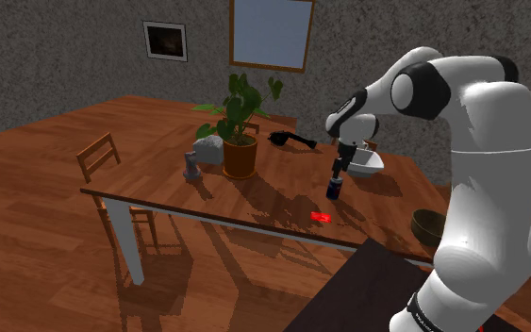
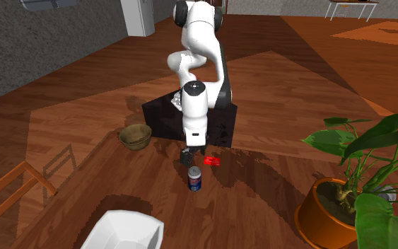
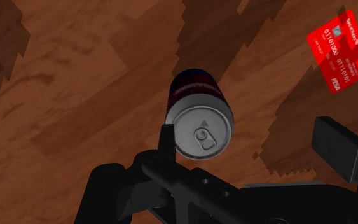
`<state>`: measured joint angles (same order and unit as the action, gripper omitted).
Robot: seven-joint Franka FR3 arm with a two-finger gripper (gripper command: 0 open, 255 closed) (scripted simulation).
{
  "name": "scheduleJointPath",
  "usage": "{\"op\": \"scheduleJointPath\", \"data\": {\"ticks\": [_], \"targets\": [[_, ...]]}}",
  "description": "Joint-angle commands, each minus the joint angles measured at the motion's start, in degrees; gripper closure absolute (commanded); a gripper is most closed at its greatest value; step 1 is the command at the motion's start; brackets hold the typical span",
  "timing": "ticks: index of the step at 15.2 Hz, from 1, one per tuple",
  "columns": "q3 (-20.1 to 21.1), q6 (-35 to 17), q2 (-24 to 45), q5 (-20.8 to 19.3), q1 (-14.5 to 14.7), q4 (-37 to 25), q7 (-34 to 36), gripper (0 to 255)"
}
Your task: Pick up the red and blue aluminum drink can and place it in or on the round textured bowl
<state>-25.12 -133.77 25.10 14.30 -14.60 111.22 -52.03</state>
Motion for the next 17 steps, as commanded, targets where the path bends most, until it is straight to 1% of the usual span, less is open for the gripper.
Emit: {"op": "scheduleJointPath", "data": {"ticks": [1,2,9,17], "targets": [[1.01,0.45,4.93,1.76,-2.05,-4.88,-1.73,0],[1.29,0.61,6.16,2.10,-2.67,-6.19,-2.13,0],[2.74,-2.99,9.89,3.94,-3.73,-6.17,-3.27,0],[2.87,-3.27,10.20,4.09,-3.83,-6.20,-3.36,0]]}}
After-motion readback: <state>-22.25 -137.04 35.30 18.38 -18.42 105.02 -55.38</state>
